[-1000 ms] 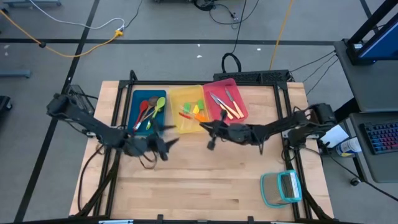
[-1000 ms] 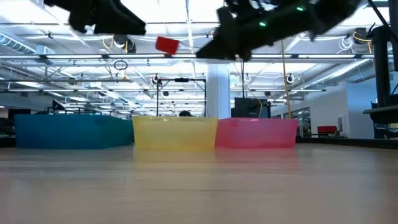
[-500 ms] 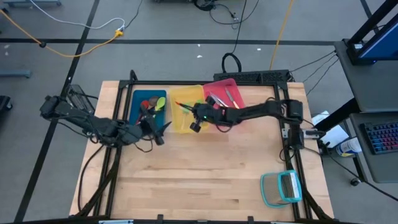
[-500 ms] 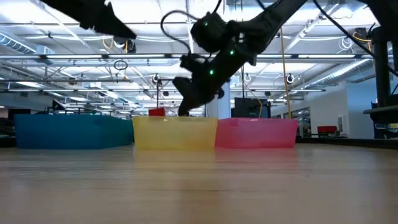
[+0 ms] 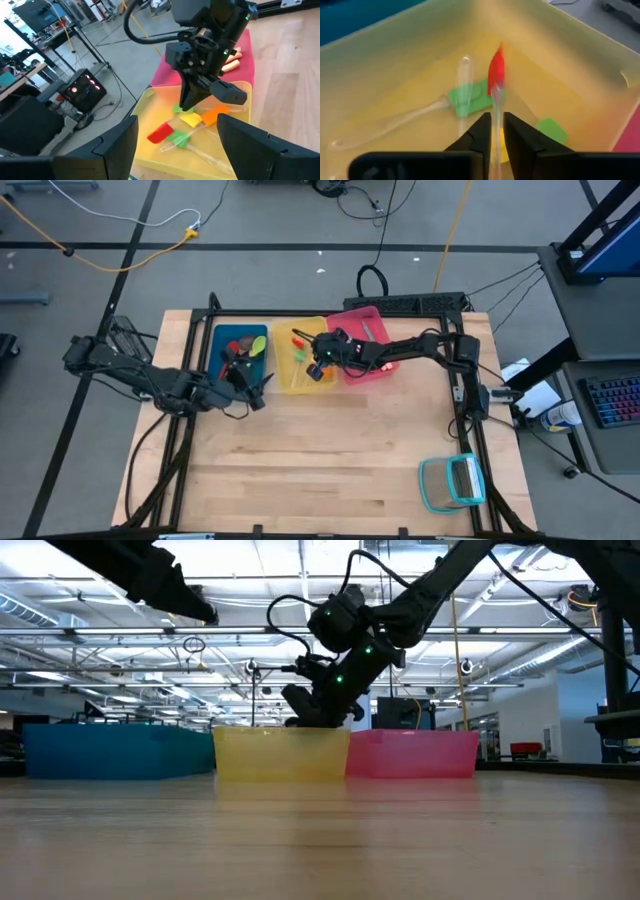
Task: Pick & Place Kitchen Items
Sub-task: Put the red spatula into the yellow bin, then return to Home Position
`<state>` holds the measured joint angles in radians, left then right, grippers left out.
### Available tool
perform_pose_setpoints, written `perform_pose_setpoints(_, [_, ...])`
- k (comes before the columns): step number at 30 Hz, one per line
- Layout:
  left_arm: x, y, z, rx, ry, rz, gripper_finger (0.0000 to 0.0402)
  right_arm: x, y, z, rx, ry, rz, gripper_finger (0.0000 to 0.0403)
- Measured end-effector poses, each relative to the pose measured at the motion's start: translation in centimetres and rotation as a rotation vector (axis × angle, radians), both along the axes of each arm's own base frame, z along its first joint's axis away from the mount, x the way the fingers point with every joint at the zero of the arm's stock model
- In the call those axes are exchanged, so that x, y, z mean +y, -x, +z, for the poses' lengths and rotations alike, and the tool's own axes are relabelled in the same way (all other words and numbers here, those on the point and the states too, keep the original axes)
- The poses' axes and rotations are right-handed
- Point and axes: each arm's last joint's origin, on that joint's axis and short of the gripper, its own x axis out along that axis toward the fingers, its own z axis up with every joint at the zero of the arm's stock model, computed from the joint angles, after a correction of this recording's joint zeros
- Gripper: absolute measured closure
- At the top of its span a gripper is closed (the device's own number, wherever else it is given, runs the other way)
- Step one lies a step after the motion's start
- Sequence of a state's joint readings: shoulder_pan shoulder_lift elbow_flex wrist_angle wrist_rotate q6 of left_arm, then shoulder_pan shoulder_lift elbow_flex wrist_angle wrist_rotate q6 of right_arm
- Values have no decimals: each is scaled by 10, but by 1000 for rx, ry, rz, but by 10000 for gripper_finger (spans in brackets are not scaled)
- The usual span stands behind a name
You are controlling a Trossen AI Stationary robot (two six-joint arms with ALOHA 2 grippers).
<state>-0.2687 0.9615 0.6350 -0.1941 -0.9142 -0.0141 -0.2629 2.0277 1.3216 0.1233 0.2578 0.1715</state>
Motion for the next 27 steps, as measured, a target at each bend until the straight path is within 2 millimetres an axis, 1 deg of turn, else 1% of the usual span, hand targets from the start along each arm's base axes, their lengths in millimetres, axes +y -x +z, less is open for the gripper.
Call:
perform_pose_setpoints(7, [0,1,-1,-34,52,21,128,-1,0,0,8,26,20,320])
perform_pose_setpoints(11, [-5,2,-3,-16,61,-14,128,6,-2,5,13,58,59,308])
perform_pose_setpoints(13, [-8,4,-4,3,63,-32,128,12,-2,12,1,72,84,307])
perform_pose_setpoints(16, [-13,6,-3,-34,88,-31,128,25,0,29,-1,109,137,311])
perform_pose_setpoints(19, [-16,15,5,-84,112,-62,128,41,7,52,29,153,205,317])
perform_pose_setpoints(22, [-15,30,15,-124,140,-103,128,57,17,78,23,201,269,324])
perform_pose_setpoints(25, [-9,50,24,-154,185,-143,128,75,34,108,25,229,328,331])
perform_pose_setpoints(27, [-4,64,28,-172,225,-174,128,86,48,124,20,248,366,336])
